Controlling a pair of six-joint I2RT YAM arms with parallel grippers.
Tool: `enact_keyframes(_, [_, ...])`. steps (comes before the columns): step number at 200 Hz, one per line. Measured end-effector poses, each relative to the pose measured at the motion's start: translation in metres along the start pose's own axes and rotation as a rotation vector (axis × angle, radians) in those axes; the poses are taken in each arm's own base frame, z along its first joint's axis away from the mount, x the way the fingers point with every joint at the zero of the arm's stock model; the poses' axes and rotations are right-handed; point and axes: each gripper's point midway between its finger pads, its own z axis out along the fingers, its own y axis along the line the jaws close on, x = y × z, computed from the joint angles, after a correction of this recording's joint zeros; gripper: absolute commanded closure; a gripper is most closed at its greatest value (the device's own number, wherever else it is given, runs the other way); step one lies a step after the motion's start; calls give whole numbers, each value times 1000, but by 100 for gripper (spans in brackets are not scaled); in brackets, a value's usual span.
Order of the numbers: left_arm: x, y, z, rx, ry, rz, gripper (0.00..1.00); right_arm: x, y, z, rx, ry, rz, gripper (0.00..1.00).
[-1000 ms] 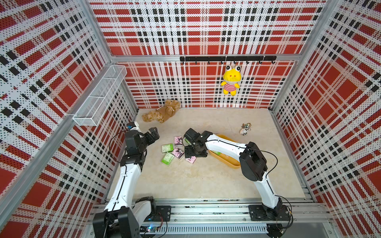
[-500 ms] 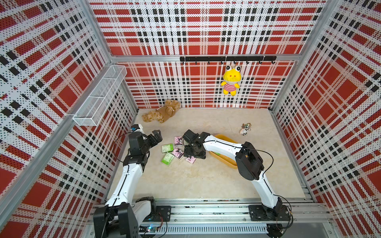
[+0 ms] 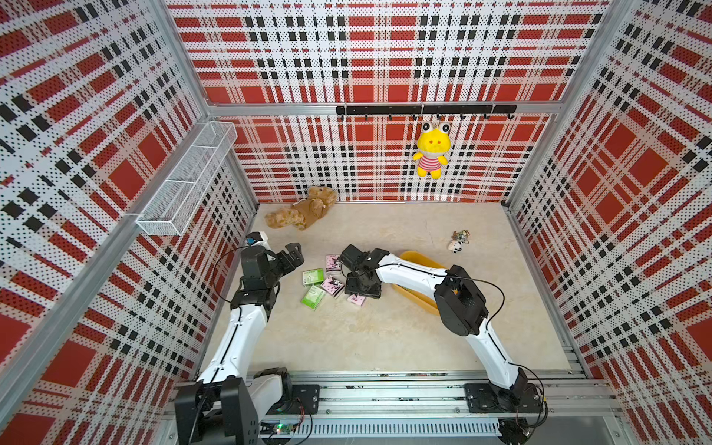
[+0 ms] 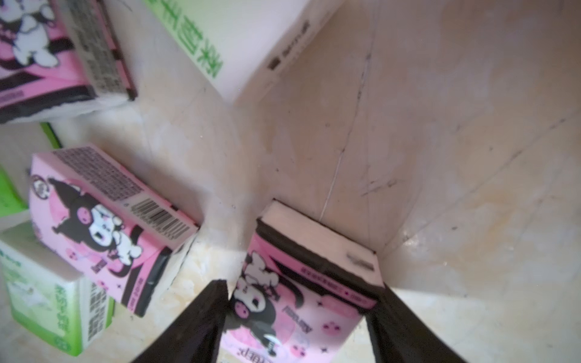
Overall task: Put the pocket tissues into the storage box
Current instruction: Pick up the pocket tissues from the center of the board.
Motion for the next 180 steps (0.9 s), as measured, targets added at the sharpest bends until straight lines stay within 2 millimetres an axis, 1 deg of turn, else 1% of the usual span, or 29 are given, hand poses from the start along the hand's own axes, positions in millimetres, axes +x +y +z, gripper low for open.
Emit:
enact_keyframes(11, [0,1,0,-1,0,0,1,0,0,1,0,2,-4,42])
enact_keyframes(27, [-1,2,0,-2,-1,0,1,0,1,2,-1,2,-3,45])
enact_keyframes(49, [-2,3,-1,-7,-4,-2,1,-1,2,1,-5,-1,-15,57])
enact_keyframes(55, [-2,4,-1,-8,-4,-3,1,-2,3,0,-9,-4,-18,59])
enact_keyframes(72, [-2,5,-1,-9,-6,-4,1,-3,5,-1,-13,-13,-34,60])
enact_keyframes(99, [-3,5,-1,-10,-6,-4,1,-6,7,-4,-18,-34,-85,58])
enact_keyframes(113, [-3,5,-1,-10,-6,-4,1,-9,8,-10,-20,-51,-120,58])
enact_keyframes(133, [-5,4,-1,-10,-7,-4,1,-17,6,-27,-36,-79,-149,57])
enact_keyframes(152, [-8,2,-2,-7,-12,-4,1,-24,-2,-56,-66,-111,-142,57])
enact_keyframes(165, [-11,0,-3,-3,-19,-3,1,-33,-14,-80,-85,-142,-111,57])
enact_keyframes(180, [-13,-4,-3,4,-22,-2,1,-47,-34,-110,-106,-186,-59,56])
